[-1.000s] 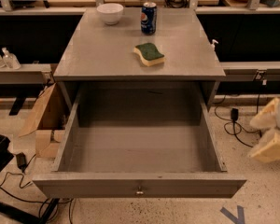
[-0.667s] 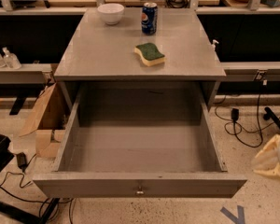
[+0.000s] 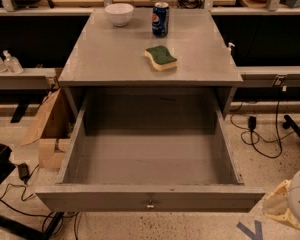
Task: Close top drawer
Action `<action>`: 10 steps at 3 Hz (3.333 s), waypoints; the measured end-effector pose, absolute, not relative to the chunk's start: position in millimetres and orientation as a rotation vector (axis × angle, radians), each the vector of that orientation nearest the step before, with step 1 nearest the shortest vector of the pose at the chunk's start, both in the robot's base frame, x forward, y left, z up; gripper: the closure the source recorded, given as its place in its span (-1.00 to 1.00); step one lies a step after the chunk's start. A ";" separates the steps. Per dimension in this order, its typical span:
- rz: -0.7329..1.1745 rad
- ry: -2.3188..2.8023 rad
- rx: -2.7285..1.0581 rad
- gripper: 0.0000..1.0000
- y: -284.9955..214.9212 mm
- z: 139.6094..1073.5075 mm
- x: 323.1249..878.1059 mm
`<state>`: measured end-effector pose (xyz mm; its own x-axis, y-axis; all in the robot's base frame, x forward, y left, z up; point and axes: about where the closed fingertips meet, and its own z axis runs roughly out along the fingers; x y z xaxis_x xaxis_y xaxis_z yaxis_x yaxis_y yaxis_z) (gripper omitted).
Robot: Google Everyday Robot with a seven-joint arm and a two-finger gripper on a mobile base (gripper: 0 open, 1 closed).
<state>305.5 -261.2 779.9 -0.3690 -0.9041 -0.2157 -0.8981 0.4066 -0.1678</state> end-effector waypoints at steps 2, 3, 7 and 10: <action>0.099 2.353 -1.562 1.00 -243.1 747.5 299.6; 0.277 2.272 -1.531 1.00 -213.4 697.6 289.3; 0.484 1.906 -1.353 1.00 -147.1 588.8 381.7; 0.474 1.886 -1.335 1.00 -147.7 595.7 413.3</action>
Offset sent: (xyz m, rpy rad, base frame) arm -0.0209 0.0609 -0.1064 0.3341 0.0540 0.0715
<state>413.3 -147.7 595.7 -0.1617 -0.6317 -0.7582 -0.9149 0.3839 -0.1247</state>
